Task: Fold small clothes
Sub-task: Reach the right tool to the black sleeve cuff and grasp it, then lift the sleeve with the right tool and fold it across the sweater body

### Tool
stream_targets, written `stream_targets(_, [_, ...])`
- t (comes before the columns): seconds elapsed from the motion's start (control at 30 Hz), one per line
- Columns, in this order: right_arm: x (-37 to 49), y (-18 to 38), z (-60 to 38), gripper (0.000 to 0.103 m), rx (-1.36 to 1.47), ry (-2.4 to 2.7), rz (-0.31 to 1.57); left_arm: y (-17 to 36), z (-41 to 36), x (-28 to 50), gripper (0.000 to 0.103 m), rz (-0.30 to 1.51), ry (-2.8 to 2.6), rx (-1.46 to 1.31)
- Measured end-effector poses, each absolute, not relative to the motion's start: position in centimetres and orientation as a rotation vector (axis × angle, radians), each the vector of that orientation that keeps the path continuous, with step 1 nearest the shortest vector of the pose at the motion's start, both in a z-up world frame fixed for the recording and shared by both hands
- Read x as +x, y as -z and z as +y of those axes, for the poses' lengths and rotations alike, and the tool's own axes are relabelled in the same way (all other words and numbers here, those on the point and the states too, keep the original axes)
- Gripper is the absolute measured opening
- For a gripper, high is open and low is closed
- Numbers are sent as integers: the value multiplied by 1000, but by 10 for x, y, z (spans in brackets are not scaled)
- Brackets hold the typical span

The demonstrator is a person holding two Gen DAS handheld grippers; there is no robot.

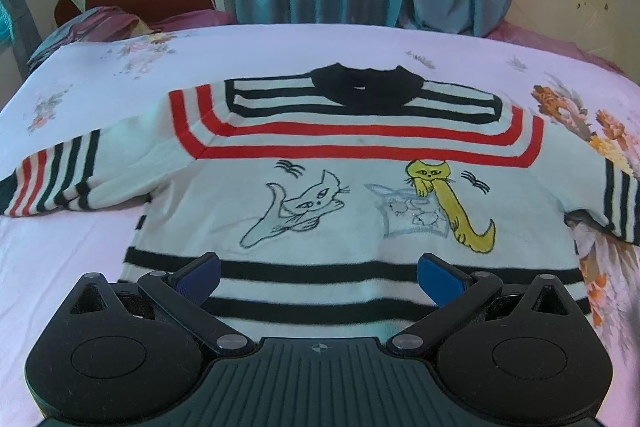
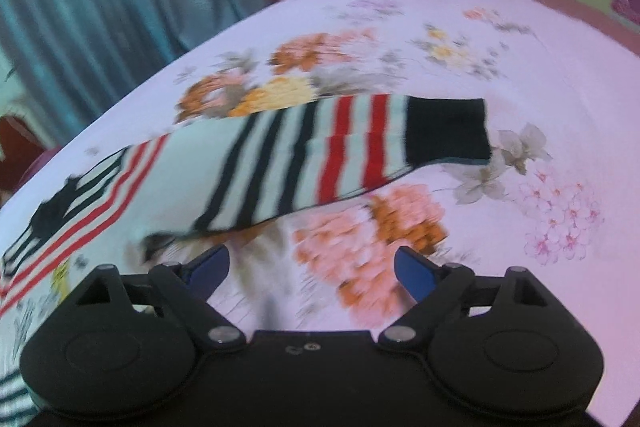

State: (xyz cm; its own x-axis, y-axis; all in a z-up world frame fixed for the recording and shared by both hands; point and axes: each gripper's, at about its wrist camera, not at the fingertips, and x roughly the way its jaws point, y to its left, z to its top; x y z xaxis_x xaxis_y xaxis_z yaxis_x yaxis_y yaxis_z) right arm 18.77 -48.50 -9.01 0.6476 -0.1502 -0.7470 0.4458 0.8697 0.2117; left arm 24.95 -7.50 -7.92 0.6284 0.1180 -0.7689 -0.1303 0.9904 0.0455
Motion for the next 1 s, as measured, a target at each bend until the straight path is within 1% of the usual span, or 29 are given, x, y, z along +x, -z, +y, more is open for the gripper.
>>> stream_targets(0.03, [191,93,-492,82,406,364,804,81,-78,254,103,884,-149,-8])
stream_targets(0.13, [204,105,-514,81,439,403,828,87,-84,268,103,901,-160,1])
stream_targets(0.33, [229,122,-543,73,478,451,851,94,-91,288,103,915,-172,-20])
stream_targets(0.5, [246,128,-561,71,531,477,795,101,-92,300,103,938,-166,-23])
stream_targets(0.57, [251,129,-570,62,582,496,756,103,-91,303,103,945,-165,-29])
stream_targets(0.6, [252,130,-575,60,612,507,738,103,-90,304,103,947,-168,-29])
stream_targets(0.67, [254,131,-584,46,666,528,704,104,-89,305,103,946,-171,-25])
stream_targets(0.7, [255,132,-587,43,683,536,691,104,-88,306,103,946,-172,-21])
stream_targets(0.77, [254,133,-592,23,698,551,668,104,-88,307,103,942,-172,-15])
stream_targets(0.8, [254,134,-593,19,698,554,662,104,-87,307,103,941,-172,-13])
stream_targets(0.83, [254,135,-594,13,695,560,658,104,-87,308,103,941,-171,-13])
stream_targets(1.0, [257,121,-579,9,587,520,616,104,-80,312,103,943,-158,-69])
